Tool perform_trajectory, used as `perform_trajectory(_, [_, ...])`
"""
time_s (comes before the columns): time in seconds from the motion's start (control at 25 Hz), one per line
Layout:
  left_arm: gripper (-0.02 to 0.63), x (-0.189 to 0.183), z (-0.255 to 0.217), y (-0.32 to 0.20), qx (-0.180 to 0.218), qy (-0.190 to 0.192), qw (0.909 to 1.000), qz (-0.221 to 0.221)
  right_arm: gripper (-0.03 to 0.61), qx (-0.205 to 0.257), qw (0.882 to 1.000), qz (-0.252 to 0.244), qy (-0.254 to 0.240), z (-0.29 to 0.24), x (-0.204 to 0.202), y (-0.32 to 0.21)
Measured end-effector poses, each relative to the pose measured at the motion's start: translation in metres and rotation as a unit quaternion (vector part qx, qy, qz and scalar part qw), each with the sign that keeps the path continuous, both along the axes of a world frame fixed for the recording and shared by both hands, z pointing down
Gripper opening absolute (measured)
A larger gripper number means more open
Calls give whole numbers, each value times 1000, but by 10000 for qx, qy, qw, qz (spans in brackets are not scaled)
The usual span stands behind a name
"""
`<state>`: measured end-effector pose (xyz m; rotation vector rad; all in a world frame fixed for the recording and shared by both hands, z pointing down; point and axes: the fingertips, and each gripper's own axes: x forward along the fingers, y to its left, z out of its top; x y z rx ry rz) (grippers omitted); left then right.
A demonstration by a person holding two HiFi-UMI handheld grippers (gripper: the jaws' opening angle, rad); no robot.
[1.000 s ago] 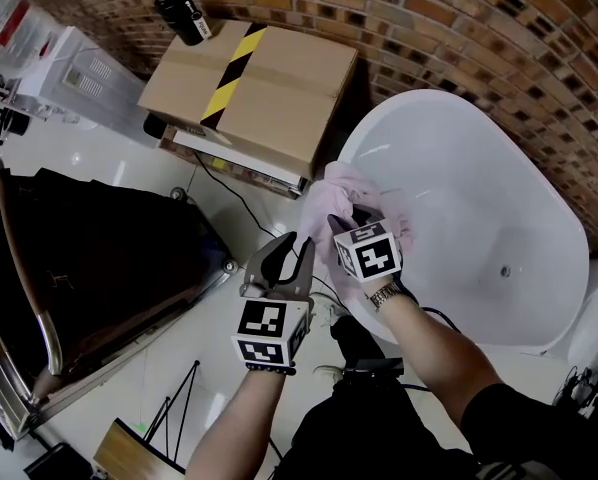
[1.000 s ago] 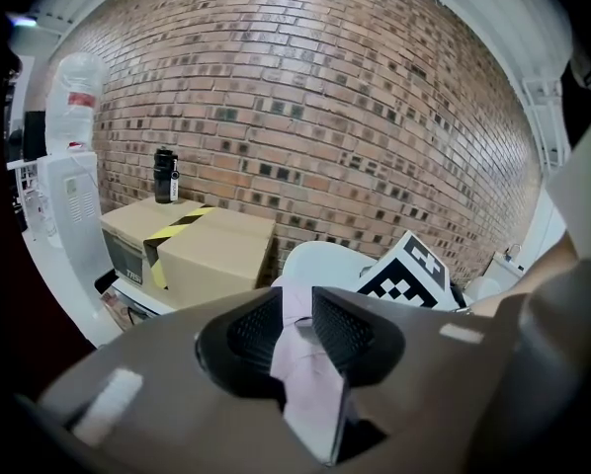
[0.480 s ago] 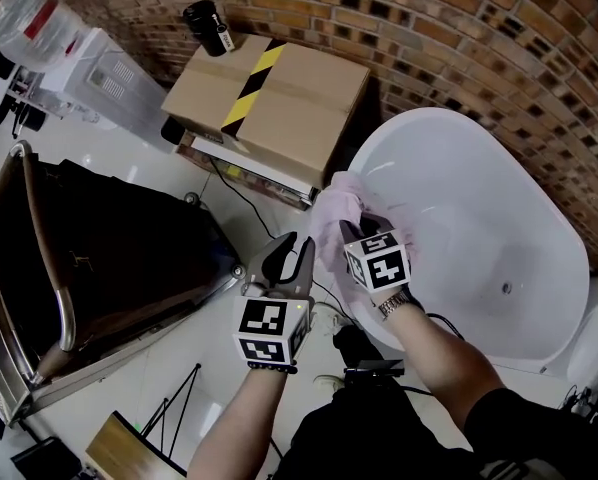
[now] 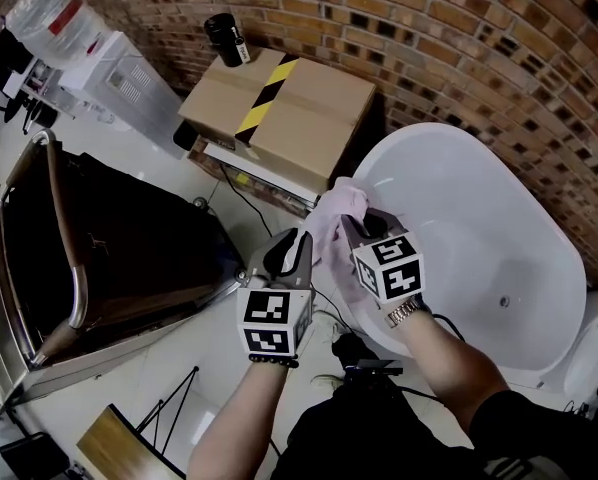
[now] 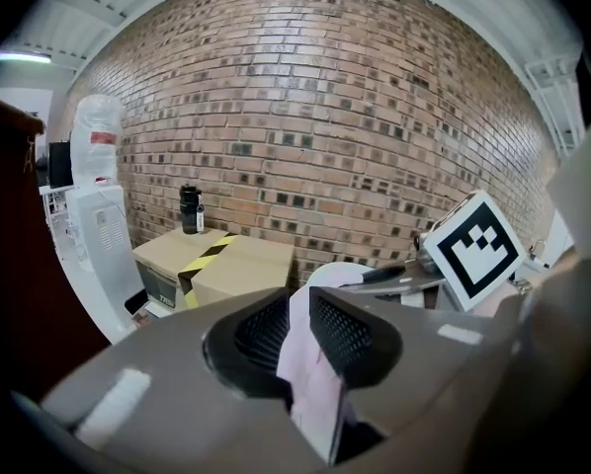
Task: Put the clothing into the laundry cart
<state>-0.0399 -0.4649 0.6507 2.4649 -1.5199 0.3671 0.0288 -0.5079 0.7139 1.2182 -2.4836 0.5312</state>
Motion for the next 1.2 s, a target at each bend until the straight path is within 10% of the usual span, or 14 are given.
perform_trajectory(0.52, [60,-19,-83,75,534,107,9983,-226,46,1312,9903,-402,-208,-174,-17,72])
perform_trajectory(1.2, [58,-61,-258,197,1154,-274,9874,-1048,44,2744,9474,-1500,-687,-462,-62,193])
